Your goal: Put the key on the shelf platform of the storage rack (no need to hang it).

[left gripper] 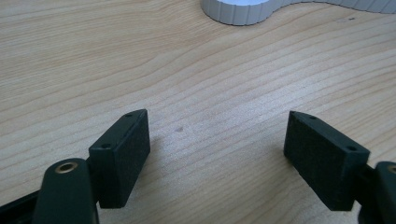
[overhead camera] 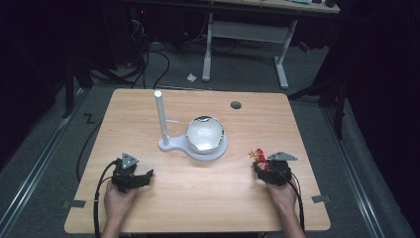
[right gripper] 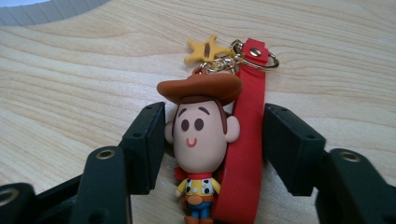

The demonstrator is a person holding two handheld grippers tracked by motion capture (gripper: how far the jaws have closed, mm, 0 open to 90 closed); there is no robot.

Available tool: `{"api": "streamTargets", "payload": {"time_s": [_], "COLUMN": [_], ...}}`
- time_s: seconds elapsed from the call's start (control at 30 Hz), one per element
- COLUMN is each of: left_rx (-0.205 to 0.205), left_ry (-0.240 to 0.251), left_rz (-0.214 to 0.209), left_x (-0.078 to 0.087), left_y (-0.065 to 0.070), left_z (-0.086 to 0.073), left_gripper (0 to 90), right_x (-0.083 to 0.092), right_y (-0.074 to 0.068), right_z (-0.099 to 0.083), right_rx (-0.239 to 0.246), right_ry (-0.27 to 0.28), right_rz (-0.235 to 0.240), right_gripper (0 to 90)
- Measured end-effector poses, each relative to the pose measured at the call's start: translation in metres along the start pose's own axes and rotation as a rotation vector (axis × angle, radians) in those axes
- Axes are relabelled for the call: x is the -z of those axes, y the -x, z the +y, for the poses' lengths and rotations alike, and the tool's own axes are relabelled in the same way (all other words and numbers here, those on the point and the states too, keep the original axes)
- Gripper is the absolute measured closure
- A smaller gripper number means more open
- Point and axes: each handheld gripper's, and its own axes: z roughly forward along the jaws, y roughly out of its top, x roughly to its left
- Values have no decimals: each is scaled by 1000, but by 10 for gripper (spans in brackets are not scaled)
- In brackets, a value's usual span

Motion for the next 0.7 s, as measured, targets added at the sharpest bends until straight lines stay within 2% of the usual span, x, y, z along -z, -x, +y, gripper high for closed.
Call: {"api": "streamTargets", "payload": {"time_s": [0.03, 0.13, 0.4, 0.57, 0.7], "left_rx": [0, 0, 0, 0, 0], "left_ry": [0, 0, 0, 0, 0], "left_rz": [0, 0, 0, 0, 0], "left_x": [0, 0, 0, 0, 0], "left_y": [0, 0, 0, 0, 0], "left_z": [0, 0, 0, 0, 0], "left_gripper": [229, 229, 229, 229, 229], "right_x": [1, 2, 2, 9, 15], "right_y": [-1, -3, -3, 2, 4], "right_z": [0, 0, 1, 2, 3], "right_rx": [5, 19, 24, -7, -13], "right_ry": [2, 4, -1, 21, 29], "right_rz": [4, 10, 11, 25, 38], "right_gripper": [567, 631, 658, 662, 663]}}
